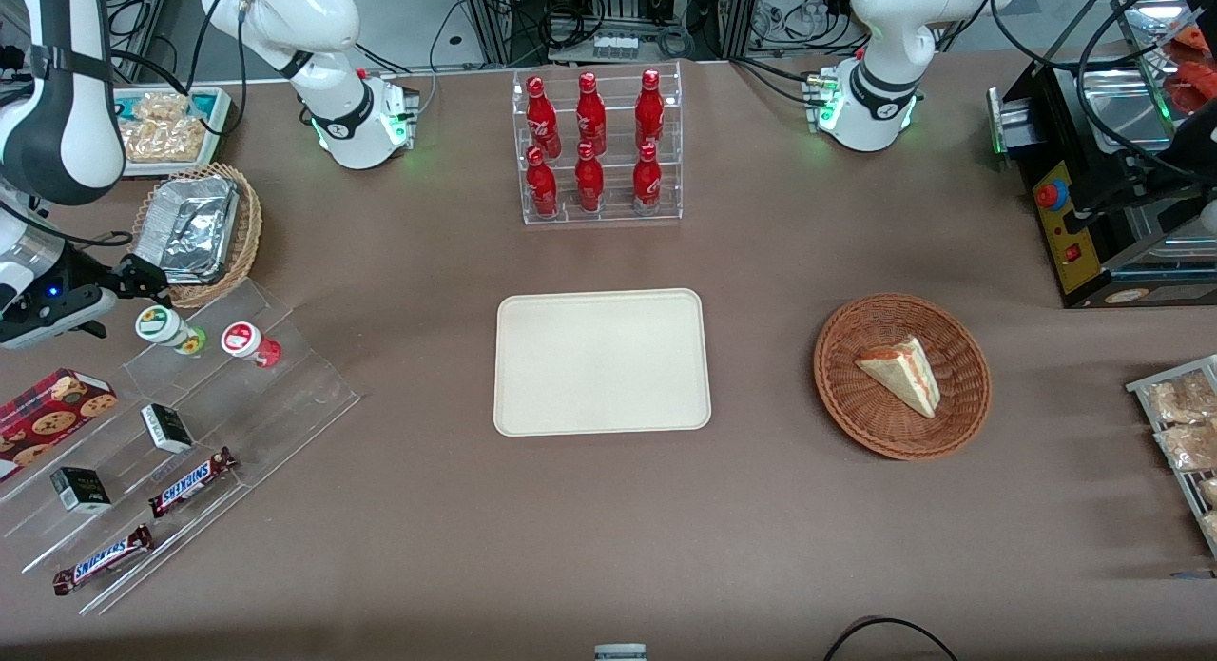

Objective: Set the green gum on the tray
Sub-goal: 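Move the right gripper over the green-labelled gum container on the acrylic stand, then lower the right gripper and close it around the green gum container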

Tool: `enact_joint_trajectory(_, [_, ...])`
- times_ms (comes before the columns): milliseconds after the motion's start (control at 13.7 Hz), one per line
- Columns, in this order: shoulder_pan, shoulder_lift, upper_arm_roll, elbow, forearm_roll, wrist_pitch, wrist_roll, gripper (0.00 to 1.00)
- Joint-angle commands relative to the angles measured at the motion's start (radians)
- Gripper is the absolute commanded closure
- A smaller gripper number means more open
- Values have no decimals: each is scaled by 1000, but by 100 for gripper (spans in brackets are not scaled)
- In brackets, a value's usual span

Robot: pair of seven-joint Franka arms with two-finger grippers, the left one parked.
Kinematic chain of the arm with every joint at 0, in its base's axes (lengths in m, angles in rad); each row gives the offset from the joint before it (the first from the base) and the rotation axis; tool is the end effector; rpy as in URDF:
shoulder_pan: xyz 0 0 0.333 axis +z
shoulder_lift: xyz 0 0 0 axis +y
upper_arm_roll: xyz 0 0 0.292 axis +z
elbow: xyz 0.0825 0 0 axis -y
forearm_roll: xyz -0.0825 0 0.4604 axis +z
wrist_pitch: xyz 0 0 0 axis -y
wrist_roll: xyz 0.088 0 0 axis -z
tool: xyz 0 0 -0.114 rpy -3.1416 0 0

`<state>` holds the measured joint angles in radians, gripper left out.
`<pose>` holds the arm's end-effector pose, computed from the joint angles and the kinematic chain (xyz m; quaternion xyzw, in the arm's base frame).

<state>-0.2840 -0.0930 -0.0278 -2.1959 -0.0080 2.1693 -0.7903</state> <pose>0.5605 -0.1810 0.3610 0.9705 0.2389 0.0272 0.0192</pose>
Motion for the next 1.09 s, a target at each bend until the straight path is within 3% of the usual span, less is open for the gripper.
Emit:
enact_joint_trajectory(0, [-3,-25,2,-53,-10,43,-26,1])
enact_joint_trajectory(292, [-12,-11,0,-102,-12,139,-36,1])
enact_joint_trajectory(1022, [-44,32,2,-105,-12,155,-41,1])
